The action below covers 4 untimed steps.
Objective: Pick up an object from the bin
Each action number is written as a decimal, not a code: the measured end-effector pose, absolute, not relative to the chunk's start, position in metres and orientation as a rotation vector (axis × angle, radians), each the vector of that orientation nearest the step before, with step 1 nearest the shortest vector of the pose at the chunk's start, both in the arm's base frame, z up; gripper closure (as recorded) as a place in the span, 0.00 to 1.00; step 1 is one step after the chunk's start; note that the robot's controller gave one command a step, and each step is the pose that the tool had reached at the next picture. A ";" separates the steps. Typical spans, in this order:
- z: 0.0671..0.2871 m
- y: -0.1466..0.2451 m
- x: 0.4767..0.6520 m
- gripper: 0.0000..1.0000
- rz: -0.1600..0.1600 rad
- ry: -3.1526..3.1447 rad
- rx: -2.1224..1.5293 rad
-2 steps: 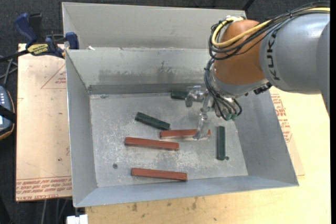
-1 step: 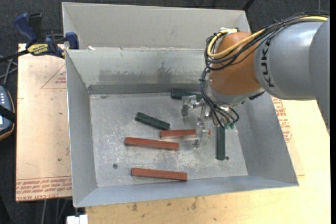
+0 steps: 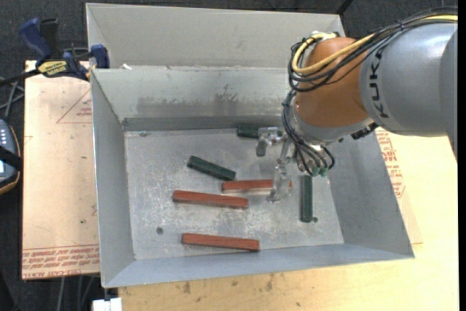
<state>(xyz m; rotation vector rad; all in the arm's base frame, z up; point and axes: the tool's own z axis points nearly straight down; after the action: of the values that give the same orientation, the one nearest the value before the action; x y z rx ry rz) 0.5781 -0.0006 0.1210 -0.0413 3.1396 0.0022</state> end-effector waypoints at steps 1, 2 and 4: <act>0.083 -0.007 0.577 0.00 0.002 3.137 -0.057; 0.072 0.004 0.561 1.00 0.002 3.137 0.038; 0.076 0.004 0.559 1.00 0.002 3.142 0.038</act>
Offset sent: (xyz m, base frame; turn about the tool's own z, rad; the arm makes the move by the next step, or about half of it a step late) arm -0.0190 0.0042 -0.0510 0.0516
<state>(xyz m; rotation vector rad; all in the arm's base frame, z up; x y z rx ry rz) 0.5592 0.0043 0.0760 0.0378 3.1425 0.0016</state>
